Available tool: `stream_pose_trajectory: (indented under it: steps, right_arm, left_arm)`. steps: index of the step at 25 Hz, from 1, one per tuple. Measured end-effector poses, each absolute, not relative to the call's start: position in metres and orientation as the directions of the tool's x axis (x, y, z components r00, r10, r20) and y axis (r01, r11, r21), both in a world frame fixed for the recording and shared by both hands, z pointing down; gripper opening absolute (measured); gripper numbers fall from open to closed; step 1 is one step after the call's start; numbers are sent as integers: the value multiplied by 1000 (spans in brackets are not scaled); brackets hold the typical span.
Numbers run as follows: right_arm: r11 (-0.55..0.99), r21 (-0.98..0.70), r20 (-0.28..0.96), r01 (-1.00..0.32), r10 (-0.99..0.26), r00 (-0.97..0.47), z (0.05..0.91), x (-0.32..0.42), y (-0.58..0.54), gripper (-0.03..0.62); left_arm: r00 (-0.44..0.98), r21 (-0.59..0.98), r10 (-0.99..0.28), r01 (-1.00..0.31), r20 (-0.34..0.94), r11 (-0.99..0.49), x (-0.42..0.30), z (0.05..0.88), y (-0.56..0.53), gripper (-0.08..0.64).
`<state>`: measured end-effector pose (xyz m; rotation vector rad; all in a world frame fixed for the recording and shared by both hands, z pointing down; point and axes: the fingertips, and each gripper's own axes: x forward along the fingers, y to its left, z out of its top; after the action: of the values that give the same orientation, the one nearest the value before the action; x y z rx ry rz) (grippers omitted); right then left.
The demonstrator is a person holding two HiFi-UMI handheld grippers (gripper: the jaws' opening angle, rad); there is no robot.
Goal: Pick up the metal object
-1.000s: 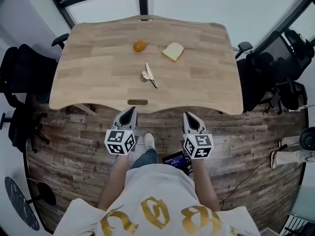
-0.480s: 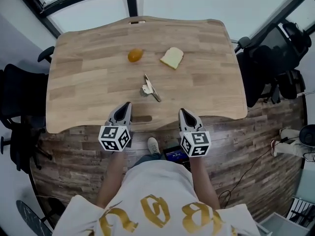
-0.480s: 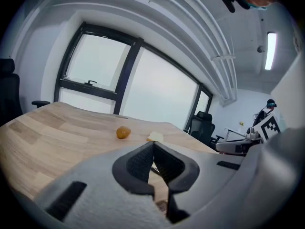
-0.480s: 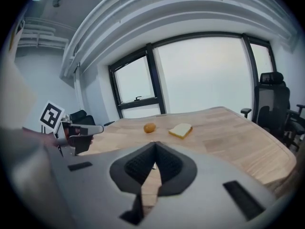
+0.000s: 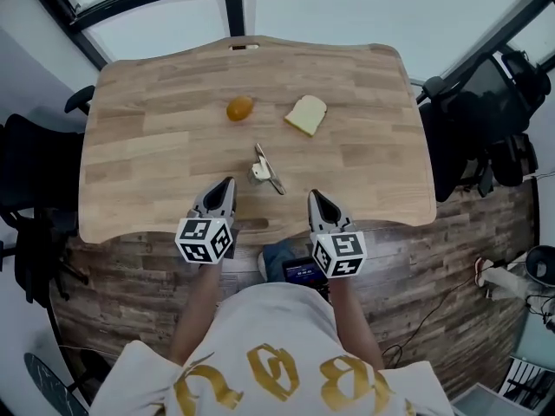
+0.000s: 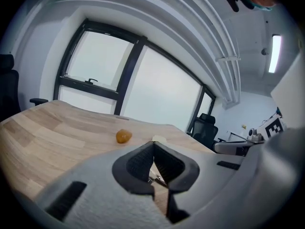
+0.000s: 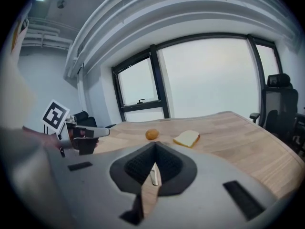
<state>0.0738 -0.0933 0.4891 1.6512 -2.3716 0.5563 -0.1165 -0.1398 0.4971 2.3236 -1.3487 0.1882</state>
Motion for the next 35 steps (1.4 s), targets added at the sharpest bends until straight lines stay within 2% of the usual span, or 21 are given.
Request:
stream_pose_trajectory:
  steps: [5,16,28,35]
  right_arm:
    - [322,-202,355,-925,-856,-375,488,68,-114,11]
    - [321,-194,387,-927,-843,-373,498,73,-127,11]
    - [342,-241,492,-908,-764,-418,547,65,-122,11]
    - [348,-240,541,-906,-728,-422,569,66,-136,11]
  left_arm:
    - [496,288,-802,-863,333,-414,-123,496,-153,20]
    - [505,351,-788,-852,352,-389,-117,509,-166,20]
    - [525,418,-720,-839,454,-348,-108,571,-158,20]
    - [558,454,-689,-816,462,-357,-96,587,-168,21]
